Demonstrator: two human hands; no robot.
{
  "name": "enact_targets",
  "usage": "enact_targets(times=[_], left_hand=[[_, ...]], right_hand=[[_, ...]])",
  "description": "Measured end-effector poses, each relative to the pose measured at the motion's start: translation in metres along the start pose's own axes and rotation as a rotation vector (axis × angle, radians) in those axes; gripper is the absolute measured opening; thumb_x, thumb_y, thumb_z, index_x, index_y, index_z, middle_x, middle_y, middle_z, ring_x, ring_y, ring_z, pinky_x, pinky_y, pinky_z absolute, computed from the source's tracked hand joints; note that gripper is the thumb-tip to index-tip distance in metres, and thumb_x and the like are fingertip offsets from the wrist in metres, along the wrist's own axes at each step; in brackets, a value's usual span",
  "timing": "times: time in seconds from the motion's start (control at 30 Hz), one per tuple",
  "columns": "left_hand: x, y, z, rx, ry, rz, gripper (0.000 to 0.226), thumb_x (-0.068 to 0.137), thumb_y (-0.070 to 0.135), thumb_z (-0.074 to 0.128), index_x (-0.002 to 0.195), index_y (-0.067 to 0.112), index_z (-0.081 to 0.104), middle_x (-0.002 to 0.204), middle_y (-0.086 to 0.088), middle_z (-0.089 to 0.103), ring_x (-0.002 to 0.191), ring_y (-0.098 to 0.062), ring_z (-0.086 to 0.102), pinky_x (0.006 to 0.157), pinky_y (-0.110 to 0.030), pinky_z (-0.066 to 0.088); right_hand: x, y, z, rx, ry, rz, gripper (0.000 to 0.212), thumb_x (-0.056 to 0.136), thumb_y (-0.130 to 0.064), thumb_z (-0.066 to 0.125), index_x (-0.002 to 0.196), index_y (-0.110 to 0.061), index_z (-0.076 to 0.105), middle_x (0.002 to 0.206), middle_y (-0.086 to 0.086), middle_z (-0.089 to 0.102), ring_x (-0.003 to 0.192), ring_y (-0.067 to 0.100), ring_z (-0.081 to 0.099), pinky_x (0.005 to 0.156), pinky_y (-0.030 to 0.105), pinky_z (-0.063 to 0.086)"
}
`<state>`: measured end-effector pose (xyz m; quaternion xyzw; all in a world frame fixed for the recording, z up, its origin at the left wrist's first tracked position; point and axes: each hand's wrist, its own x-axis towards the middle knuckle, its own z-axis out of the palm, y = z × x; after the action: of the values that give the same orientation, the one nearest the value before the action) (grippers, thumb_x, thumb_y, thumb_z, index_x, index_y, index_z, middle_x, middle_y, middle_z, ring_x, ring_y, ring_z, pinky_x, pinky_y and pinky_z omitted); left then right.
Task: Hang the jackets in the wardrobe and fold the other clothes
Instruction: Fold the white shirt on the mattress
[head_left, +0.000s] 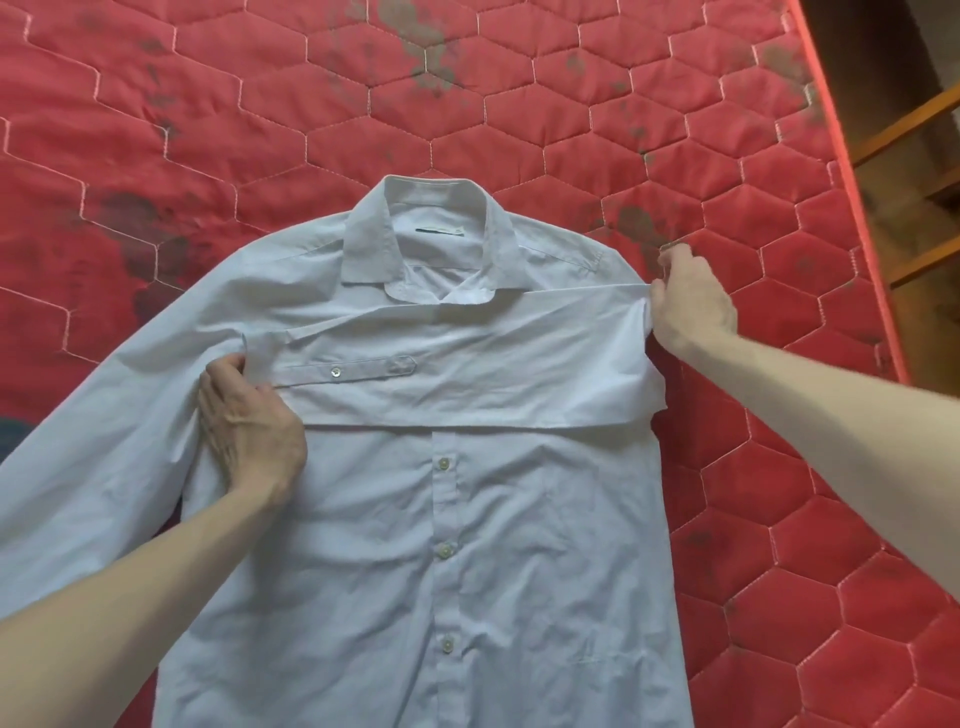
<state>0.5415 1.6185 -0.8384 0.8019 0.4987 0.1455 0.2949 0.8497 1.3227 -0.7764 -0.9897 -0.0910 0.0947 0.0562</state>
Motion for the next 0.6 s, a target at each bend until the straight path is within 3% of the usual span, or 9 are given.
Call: enact_targets(times=[0.17,0.23,0.3,0.37,0.47,0.53,0.6], left_hand=[[0.015,0.000,-0.017,-0.029,-0.079,-0.037,0.034,0.099,0.005,0.047,0.131,-0.003,0.046,0.132,-0.027,0.053,0.124,-0.044,0.048,0.106,-0.053,0.037],[0.016,-0.001,-0.026,0.047,-0.162,-0.002,0.039,0.099,0.010,0.051,0.136,-0.001,0.047,0.136,-0.025,0.052,0.128,-0.044,0.046,0.111,-0.052,0.035],[0.014,-0.001,-0.036,0.098,-0.226,0.012,0.045,0.102,0.016,0.050,0.145,0.003,0.044,0.144,-0.023,0.048,0.134,-0.042,0.042,0.115,-0.051,0.031],[0.009,-0.004,-0.046,0.109,-0.253,0.001,0.046,0.105,0.020,0.044,0.150,0.008,0.042,0.147,-0.019,0.047,0.136,-0.039,0.041,0.116,-0.050,0.031],[0.005,-0.018,-0.064,0.039,-0.215,-0.006,0.039,0.108,0.020,0.036,0.145,0.013,0.046,0.139,-0.015,0.057,0.128,-0.037,0.051,0.105,-0.049,0.040],[0.005,-0.032,-0.079,0.029,-0.179,-0.033,0.040,0.108,0.020,0.033,0.147,0.016,0.042,0.122,-0.018,0.066,0.111,-0.041,0.061,0.088,-0.047,0.044],[0.010,-0.049,-0.095,0.060,-0.173,-0.081,0.046,0.108,0.022,0.033,0.153,0.020,0.033,0.097,-0.019,0.069,0.091,-0.042,0.064,0.075,-0.043,0.043]], right_hand=[[-0.081,-0.003,0.029,0.044,0.171,-0.268,0.028,0.102,-0.007,0.053,0.127,-0.005,0.065,0.125,0.017,0.062,0.111,0.040,0.058,0.089,0.051,0.045],[-0.110,-0.001,0.041,0.002,0.173,-0.434,0.031,0.100,0.000,0.058,0.130,-0.001,0.067,0.132,0.018,0.066,0.121,0.042,0.062,0.096,0.052,0.048],[-0.135,-0.005,0.050,-0.072,0.135,-0.626,0.036,0.103,-0.007,0.058,0.138,-0.001,0.063,0.143,0.018,0.063,0.137,0.038,0.057,0.110,0.054,0.045],[-0.155,-0.019,0.059,-0.134,0.022,-0.719,0.048,0.109,-0.028,0.041,0.150,-0.008,0.054,0.156,0.013,0.052,0.147,0.032,0.047,0.120,0.054,0.036],[-0.175,-0.057,0.075,-0.213,-0.270,-0.653,0.063,0.108,-0.053,0.023,0.166,-0.029,0.018,0.174,0.001,0.014,0.161,0.029,0.015,0.128,0.048,0.020],[-0.181,-0.089,0.090,-0.231,-0.360,-0.577,0.065,0.108,-0.058,0.024,0.165,-0.041,-0.002,0.176,-0.004,-0.006,0.162,0.032,-0.003,0.128,0.050,0.014],[-0.187,-0.124,0.100,-0.225,-0.381,-0.548,0.066,0.106,-0.062,0.023,0.163,-0.046,-0.007,0.175,-0.005,-0.014,0.161,0.035,-0.009,0.126,0.058,0.010]])
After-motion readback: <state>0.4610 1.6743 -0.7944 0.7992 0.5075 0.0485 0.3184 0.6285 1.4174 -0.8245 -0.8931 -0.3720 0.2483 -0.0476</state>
